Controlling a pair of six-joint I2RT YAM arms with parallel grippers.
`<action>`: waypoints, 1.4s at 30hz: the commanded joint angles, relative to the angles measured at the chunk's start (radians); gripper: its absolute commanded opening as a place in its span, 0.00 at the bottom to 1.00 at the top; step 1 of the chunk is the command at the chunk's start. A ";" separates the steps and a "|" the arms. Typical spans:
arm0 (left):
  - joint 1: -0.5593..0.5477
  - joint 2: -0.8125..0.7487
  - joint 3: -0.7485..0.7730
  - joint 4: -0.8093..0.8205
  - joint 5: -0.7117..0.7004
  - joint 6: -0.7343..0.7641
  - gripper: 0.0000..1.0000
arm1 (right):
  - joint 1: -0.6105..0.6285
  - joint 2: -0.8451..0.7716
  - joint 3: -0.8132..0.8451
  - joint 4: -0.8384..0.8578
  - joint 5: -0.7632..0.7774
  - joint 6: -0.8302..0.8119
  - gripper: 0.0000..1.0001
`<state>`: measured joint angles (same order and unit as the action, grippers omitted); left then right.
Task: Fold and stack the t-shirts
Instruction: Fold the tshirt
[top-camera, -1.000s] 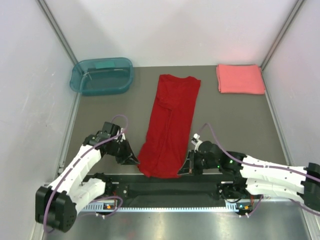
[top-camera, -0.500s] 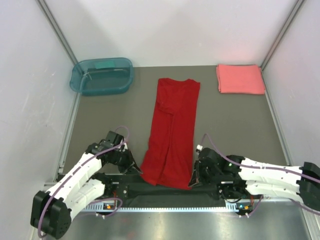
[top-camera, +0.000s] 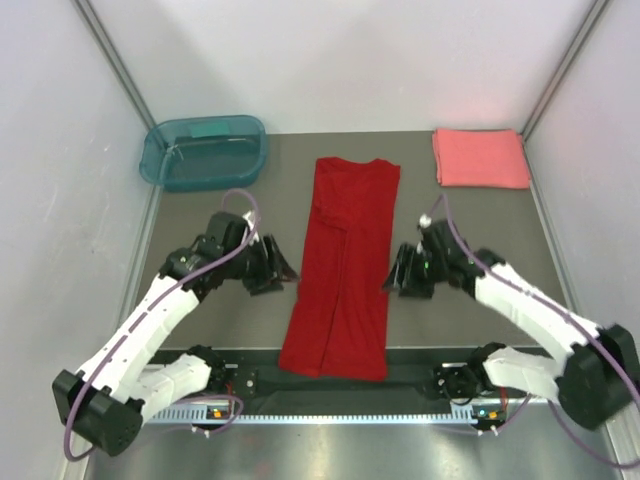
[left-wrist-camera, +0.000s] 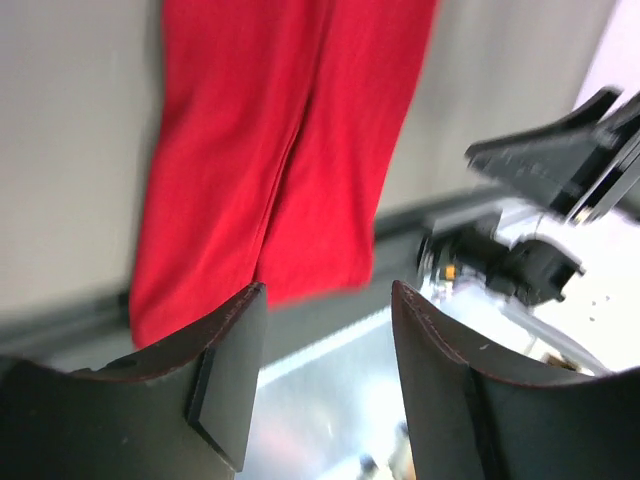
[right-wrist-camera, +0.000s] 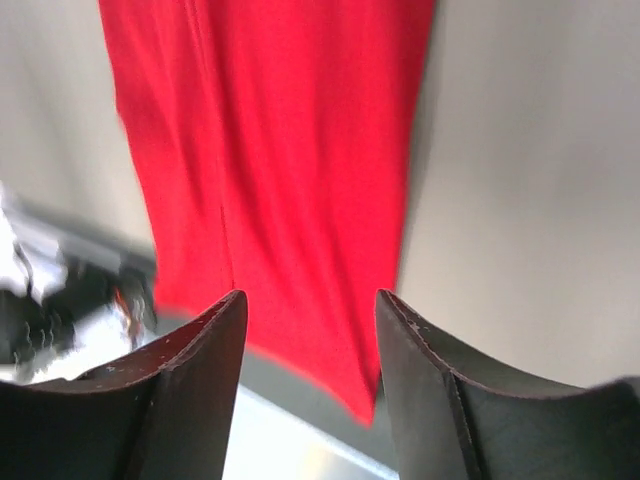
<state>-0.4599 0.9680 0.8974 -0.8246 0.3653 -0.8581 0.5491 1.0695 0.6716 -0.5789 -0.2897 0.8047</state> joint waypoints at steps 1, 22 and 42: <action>-0.002 0.114 0.090 0.146 -0.120 0.132 0.57 | -0.121 0.173 0.272 -0.059 0.105 -0.261 0.54; -0.005 1.140 0.798 0.475 -0.299 0.478 0.47 | -0.152 1.211 1.379 -0.243 0.350 -0.535 0.52; 0.107 1.564 1.121 0.516 -0.193 0.268 0.48 | -0.172 1.580 1.744 -0.115 0.393 -0.547 0.52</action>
<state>-0.3901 2.4279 1.9835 -0.3195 0.1711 -0.5617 0.3931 2.5645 2.3531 -0.7689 0.0975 0.2752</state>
